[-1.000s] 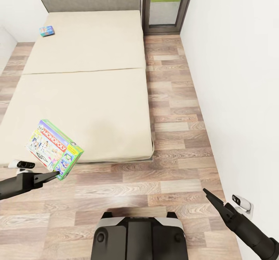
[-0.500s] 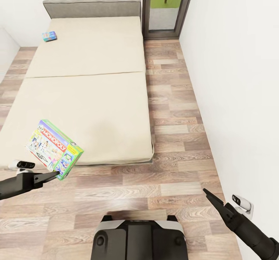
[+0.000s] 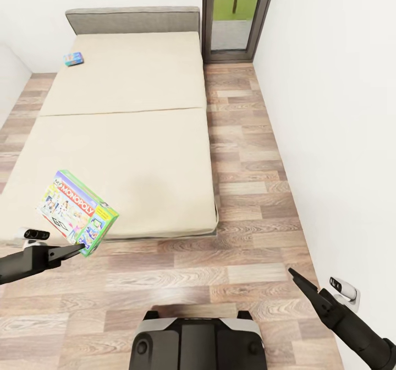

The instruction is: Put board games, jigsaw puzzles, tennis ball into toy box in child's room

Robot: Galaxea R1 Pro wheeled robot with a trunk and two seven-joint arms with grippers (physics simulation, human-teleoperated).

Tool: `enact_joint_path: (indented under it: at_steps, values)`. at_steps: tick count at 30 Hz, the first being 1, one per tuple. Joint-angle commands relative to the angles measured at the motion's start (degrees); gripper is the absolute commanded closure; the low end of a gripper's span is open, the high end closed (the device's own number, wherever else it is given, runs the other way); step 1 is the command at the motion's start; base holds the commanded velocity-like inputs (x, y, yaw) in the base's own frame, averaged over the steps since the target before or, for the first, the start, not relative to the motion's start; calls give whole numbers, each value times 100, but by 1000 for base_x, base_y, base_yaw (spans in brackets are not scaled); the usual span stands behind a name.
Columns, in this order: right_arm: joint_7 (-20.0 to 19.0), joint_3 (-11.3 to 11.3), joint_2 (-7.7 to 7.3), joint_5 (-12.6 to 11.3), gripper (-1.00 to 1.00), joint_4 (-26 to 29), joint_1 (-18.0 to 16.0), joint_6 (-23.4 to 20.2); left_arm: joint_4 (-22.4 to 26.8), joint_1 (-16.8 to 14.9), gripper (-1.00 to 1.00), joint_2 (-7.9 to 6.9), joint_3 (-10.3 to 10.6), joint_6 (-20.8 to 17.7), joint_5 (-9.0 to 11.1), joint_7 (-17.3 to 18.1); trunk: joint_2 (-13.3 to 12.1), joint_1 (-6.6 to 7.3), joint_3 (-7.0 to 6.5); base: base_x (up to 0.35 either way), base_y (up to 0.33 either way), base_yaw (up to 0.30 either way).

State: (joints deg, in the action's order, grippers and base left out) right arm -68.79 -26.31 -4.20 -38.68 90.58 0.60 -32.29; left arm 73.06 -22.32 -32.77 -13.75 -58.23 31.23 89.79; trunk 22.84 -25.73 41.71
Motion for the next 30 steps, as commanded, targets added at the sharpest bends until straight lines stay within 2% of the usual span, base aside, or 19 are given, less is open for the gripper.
enact_joint_path:
  at_steps: [1,6,30]
  values:
    - [2,1,-2,-34,-100,3,2,-50,2,-1,100,-2,2,-57,-3,21,8,-5,-4,122,0,0]
    - [2,4,-2,-34,-100,3,2,-50,3,-1,100,-2,-9,-57,0,21,8,-5,-52,174,0,0]
    - [14,10,-2,-34,-100,3,2,61,7,-1,100,0,-26,-49,-2,21,8,-5,-281,67,15,0]
